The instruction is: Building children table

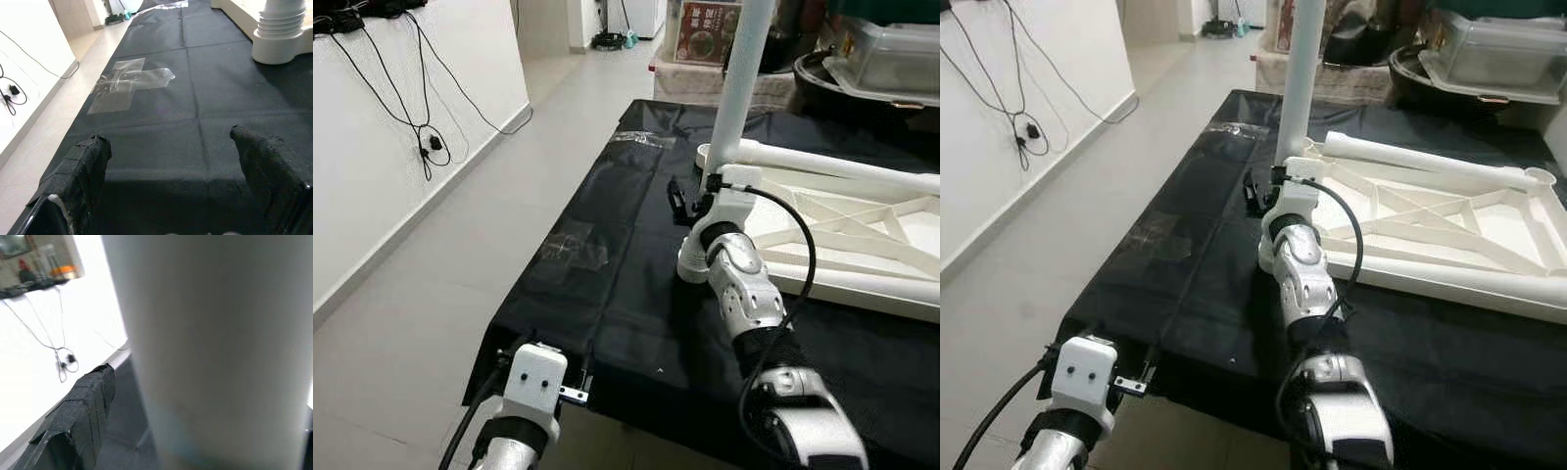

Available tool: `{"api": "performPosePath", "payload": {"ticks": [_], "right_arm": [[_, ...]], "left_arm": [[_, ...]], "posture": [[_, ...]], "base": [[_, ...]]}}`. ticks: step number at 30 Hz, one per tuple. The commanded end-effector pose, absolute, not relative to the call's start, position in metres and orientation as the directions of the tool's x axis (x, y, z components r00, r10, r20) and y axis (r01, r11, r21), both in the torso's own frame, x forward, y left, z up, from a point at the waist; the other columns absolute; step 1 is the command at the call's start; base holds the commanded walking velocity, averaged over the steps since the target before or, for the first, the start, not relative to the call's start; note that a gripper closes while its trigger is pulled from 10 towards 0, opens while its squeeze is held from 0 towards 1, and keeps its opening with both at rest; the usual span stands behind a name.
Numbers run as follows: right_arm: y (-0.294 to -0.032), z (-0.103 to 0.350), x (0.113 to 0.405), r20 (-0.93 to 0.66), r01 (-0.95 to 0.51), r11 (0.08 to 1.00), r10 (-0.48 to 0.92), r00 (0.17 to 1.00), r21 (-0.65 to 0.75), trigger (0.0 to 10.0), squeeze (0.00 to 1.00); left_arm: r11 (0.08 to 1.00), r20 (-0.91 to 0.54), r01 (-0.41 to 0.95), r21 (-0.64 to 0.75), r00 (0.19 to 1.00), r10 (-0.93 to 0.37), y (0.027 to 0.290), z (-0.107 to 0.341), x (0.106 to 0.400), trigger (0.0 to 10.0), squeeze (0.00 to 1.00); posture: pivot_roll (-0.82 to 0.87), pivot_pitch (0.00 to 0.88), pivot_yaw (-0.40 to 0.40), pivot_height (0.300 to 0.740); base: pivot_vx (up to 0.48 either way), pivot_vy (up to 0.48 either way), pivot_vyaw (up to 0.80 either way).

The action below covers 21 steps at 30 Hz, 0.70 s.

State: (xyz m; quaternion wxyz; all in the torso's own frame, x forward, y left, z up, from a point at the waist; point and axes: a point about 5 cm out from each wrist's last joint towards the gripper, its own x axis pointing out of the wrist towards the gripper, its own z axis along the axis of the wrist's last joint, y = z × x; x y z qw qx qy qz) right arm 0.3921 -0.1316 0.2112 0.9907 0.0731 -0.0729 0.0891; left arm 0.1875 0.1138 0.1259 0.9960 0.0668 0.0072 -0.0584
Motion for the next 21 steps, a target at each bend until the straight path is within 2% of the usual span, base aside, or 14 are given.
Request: {"api": "performPosePath", "payload": {"ticks": [1,3,4,5,10,11,15,21], "right_arm": [[-0.1308,0.2173,0.3955,0.181,-0.253,0.96,0.229,0.957,0.121,10.0,0.0],[-0.133,0.2204,0.401,0.161,-0.387,0.917,0.369,0.915,0.095,10.0,0.0],[-0.133,0.2204,0.401,0.161,-0.387,0.917,0.369,0.915,0.095,10.0,0.0],[-0.1312,0.2197,0.402,0.133,-0.476,0.875,0.464,0.876,0.085,10.0,0.0],[-0.13,0.2188,0.4024,0.1,-0.595,0.801,0.588,0.802,0.06,10.0,0.0],[-0.1295,0.2188,0.4014,0.08,-0.651,0.757,0.647,0.758,0.048,10.0,0.0],[-0.1289,0.2195,0.3999,0.032,-0.741,0.67,0.74,0.671,0.052,10.0,0.0],[-0.1264,0.2209,0.4002,-0.005,-0.781,0.624,0.781,0.624,0.037,10.0,0.0]], "left_arm": [[0.982,-0.046,0.129,0.135,0.991,-0.123,0.1132,0.1209,0.1861,10.0,0.0],[0.982,-0.045,0.129,0.137,0.991,-0.124,0.113,0.1216,0.1862,10.0,0.0],[0.982,-0.045,0.129,0.137,0.991,-0.124,0.113,0.1216,0.1862,10.0,0.0],[0.982,-0.045,0.129,0.137,0.991,-0.124,0.113,0.1217,0.1862,10.0,0.0],[0.982,-0.047,0.129,0.138,0.991,-0.123,0.113,0.1214,0.186,10.0,0.0],[0.982,-0.047,0.129,0.138,0.991,-0.123,0.113,0.1213,0.186,10.0,0.0],[0.982,-0.047,0.13,0.137,0.991,-0.124,0.1128,0.1218,0.1847,10.0,0.0],[0.982,-0.05,0.13,0.136,0.991,-0.124,0.1124,0.1218,0.1838,10.0,0.0]], "posture": [[0.07,0.1,0.011,0.74],[0.08,0.101,0.009,0.74],[0.08,0.101,0.009,0.74],[0.08,0.101,0.009,0.74],[0.08,0.101,0.009,0.74],[0.08,0.101,0.009,0.74],[0.09,0.11,0.013,0.74],[0.1,0.111,0.009,0.74]], "base": [[0.0,0.0,0.0],[0.0,0.0,0.0],[0.0,0.0,0.0],[0.0,0.0,0.0],[0.0,0.0,0.0],[0.0,0.0,0.0],[0.0,0.0,0.0],[0.0,0.0,0.0]]}}
